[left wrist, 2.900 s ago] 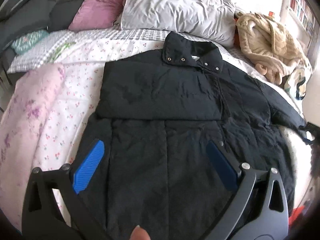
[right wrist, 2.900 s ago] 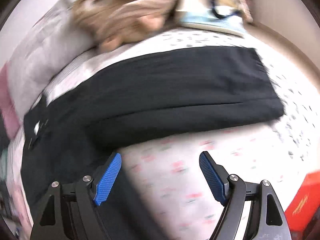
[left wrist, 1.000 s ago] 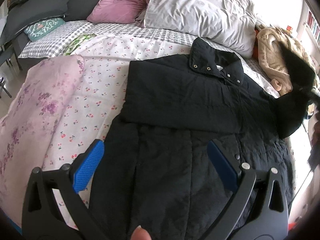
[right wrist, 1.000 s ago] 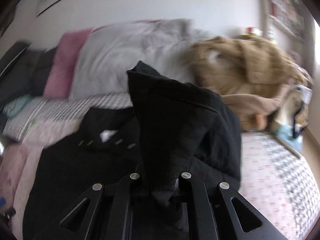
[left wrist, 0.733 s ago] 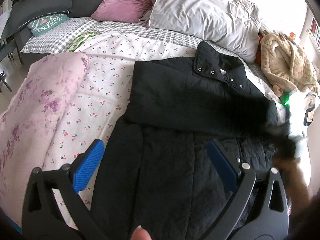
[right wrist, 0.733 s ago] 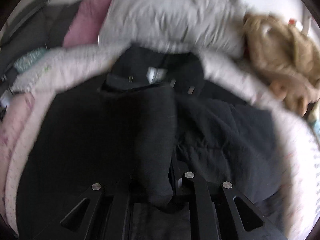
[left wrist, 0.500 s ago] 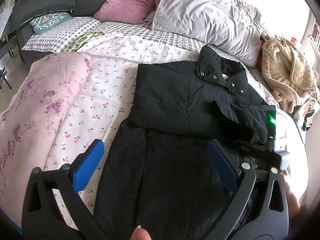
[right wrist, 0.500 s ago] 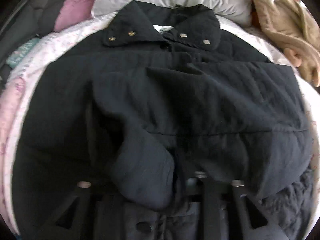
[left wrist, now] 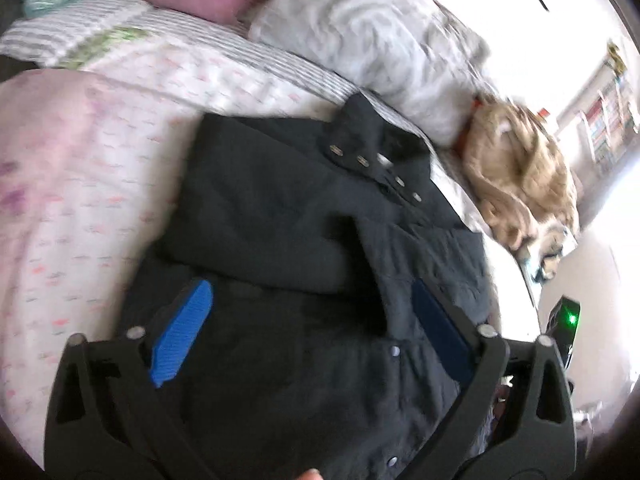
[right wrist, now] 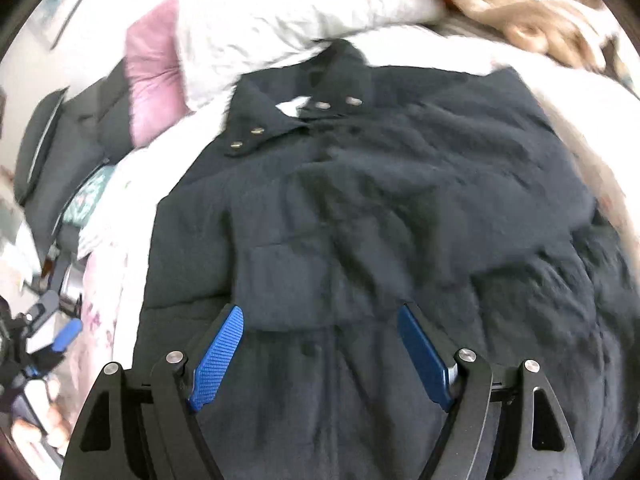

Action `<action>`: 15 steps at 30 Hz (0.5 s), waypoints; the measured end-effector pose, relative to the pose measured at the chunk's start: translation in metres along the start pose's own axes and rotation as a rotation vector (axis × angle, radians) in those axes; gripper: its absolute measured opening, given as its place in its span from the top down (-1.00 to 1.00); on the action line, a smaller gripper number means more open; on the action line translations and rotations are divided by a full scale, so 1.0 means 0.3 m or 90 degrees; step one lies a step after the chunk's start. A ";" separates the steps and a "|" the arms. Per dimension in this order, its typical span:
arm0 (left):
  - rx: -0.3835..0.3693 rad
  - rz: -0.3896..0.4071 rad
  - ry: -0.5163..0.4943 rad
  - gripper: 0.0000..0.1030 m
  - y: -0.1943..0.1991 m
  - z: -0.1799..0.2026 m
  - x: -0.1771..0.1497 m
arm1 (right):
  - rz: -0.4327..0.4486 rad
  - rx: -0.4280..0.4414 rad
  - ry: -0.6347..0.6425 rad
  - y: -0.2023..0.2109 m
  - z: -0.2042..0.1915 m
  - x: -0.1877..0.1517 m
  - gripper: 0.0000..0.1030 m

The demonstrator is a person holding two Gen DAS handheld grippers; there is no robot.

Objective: Fold large clothes
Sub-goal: 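Grasp the coat body below the collar with the left tool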

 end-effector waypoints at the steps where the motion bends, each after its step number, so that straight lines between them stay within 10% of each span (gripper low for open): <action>1: -0.005 -0.012 -0.008 -0.71 -0.041 0.023 -0.007 | 0.005 0.003 -0.017 0.012 0.016 0.009 -0.58; 10: -0.074 -0.187 0.017 0.17 -0.449 0.180 -0.219 | -0.004 -0.063 0.060 0.052 0.057 0.021 -0.58; 12: -0.048 -0.178 -0.010 0.76 -0.471 0.214 -0.247 | -0.007 -0.082 0.082 0.044 0.080 0.017 -0.58; 15: -0.024 -0.078 -0.091 0.81 -0.393 0.306 -0.216 | -0.008 -0.114 0.072 0.029 0.140 0.018 -0.57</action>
Point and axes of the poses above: each gripper's, at about its wrist camera, not at the fingertips, and y roughly against the way its jaws point, z to its right, x to its top, the point moved 9 cm from there along -y, roughly the way its jaws point, and after that the axes turned 6 degrees about y, right-handed, at the moved point
